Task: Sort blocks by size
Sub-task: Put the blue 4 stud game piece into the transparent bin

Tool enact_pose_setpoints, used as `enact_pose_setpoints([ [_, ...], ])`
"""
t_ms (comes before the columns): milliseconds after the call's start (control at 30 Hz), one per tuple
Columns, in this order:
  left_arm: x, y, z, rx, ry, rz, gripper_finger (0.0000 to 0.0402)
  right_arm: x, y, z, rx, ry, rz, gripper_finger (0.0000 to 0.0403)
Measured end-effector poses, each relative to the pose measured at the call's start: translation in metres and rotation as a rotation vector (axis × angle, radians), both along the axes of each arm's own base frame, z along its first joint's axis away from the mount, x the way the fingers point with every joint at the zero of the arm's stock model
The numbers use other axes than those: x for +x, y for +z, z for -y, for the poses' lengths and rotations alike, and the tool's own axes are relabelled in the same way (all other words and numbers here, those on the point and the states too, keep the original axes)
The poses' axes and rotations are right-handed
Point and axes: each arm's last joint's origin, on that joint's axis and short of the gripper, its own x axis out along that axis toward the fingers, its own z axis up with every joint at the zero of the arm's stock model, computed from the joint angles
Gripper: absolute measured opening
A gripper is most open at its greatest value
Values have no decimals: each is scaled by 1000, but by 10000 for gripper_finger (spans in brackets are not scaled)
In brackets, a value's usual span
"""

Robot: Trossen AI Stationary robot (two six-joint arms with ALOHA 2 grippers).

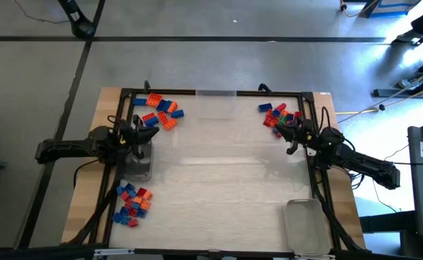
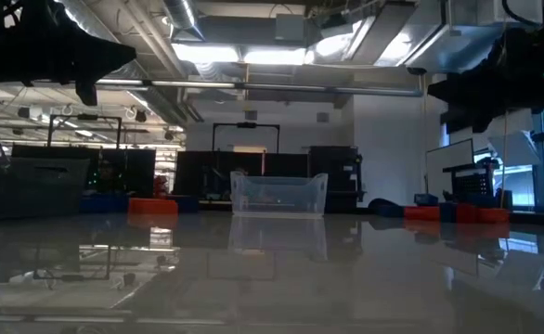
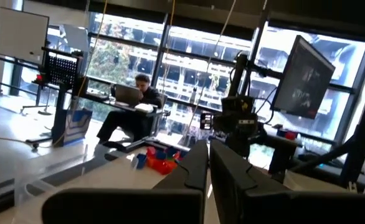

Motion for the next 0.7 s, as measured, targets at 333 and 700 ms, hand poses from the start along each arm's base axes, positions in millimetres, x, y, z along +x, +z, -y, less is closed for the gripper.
enact_pose_setpoints([
  [333,-1,3,0,49,12,12,6,2,15,7,-143,-215,-112,12],
  [700,-3,9,0,117,57,57,6,48,44,33,-242,-521,-554,12],
])
